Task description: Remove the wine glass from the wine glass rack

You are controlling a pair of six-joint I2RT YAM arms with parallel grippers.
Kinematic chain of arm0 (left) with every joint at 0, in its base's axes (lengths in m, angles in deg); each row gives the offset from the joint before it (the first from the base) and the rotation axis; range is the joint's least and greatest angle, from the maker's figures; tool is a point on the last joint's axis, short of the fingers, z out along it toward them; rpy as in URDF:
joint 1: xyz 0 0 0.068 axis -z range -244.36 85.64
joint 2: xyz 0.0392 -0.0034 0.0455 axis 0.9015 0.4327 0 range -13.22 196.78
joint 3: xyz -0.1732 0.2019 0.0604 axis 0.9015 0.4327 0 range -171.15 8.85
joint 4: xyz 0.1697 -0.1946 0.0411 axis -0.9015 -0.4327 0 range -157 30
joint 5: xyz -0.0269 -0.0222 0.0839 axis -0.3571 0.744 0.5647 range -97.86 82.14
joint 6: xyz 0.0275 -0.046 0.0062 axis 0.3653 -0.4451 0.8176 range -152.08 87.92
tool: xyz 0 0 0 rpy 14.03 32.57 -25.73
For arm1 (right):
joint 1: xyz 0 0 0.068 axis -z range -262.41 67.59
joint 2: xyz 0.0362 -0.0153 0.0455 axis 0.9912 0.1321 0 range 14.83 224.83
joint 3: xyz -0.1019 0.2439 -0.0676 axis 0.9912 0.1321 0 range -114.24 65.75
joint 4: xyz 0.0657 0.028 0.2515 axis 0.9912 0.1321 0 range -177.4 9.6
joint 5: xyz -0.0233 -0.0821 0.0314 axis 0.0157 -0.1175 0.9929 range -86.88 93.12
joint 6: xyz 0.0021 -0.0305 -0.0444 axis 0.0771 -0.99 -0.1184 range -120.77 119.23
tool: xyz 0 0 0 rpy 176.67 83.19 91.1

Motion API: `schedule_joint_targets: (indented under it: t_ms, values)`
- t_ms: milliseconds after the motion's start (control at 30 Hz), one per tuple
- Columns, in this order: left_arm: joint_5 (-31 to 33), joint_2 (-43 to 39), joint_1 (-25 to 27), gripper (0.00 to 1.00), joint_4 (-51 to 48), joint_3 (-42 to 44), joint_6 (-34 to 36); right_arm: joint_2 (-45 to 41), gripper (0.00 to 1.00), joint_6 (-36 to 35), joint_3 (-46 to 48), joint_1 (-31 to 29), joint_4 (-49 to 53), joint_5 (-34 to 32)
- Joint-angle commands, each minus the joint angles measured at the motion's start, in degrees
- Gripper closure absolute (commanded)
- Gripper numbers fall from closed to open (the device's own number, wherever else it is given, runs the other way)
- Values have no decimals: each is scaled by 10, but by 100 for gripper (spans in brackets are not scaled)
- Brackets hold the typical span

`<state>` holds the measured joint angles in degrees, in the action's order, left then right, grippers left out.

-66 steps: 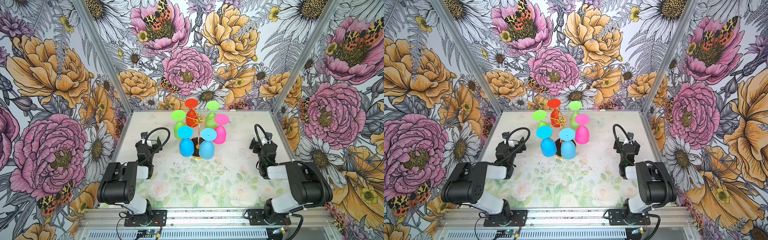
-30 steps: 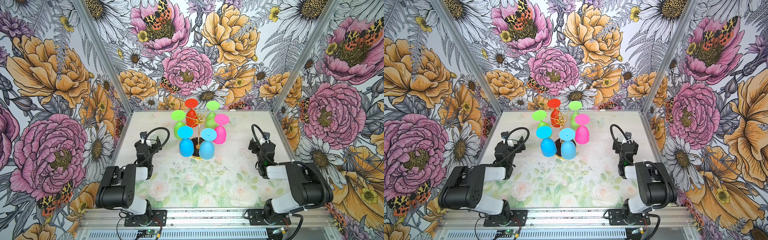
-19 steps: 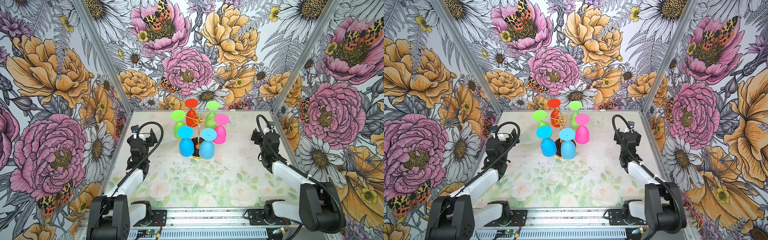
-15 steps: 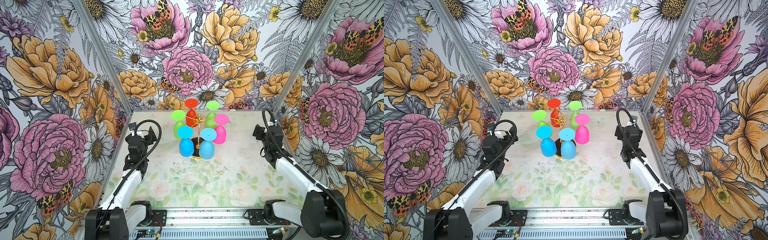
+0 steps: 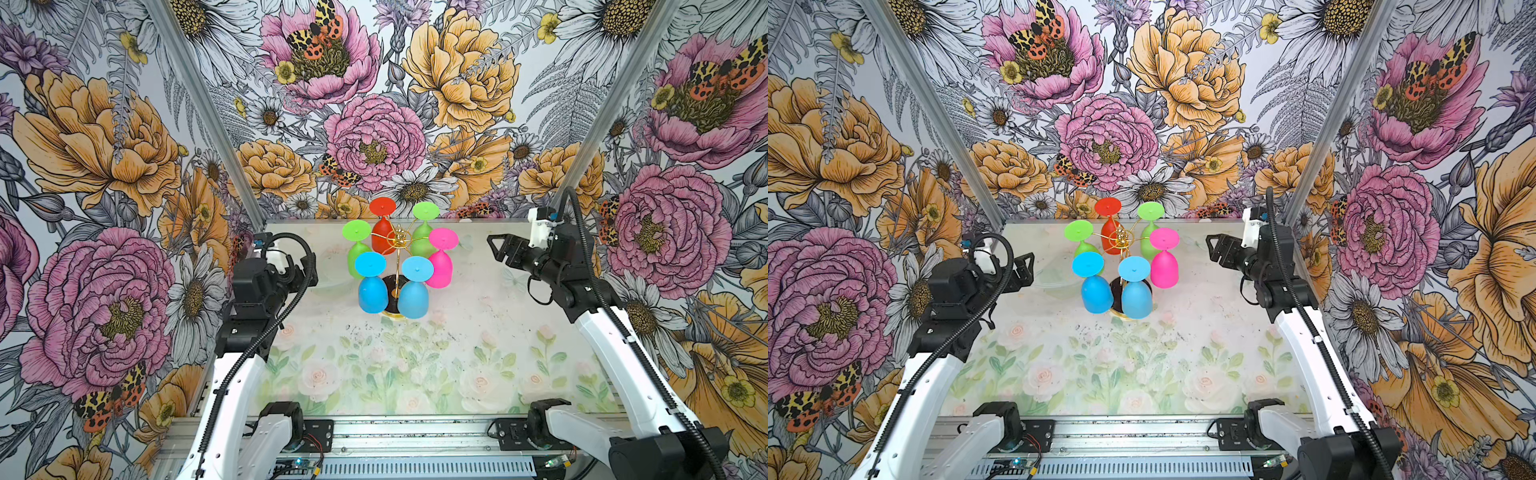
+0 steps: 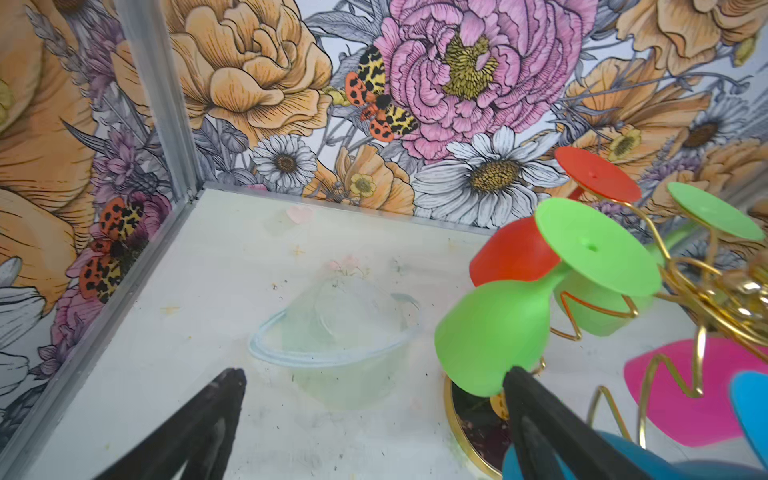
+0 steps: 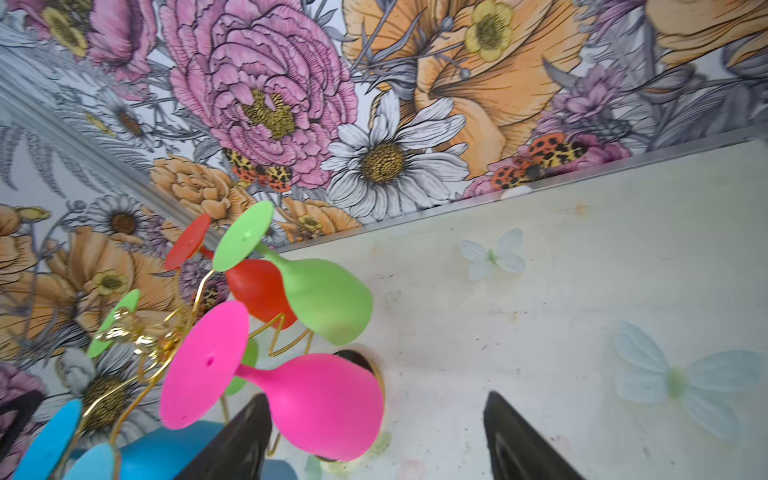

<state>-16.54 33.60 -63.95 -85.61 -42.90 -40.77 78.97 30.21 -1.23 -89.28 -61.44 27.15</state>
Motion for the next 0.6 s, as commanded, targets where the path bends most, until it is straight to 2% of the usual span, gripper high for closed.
schedule_joint_targets:
  t_ms: [0,200,367,567]
  values:
    - [-97,-30,4,1,-51,-4,-6,12,22,53,-31,-25,30,145]
    - [-145,-53,6,1,-52,-11,-10,34,25,81,-57,-84,29,204]
    - [-192,-56,6,1,-53,-14,-10,59,31,95,-60,-132,29,209]
    - [-194,-65,7,1,-53,2,1,83,39,105,-61,-168,28,204]
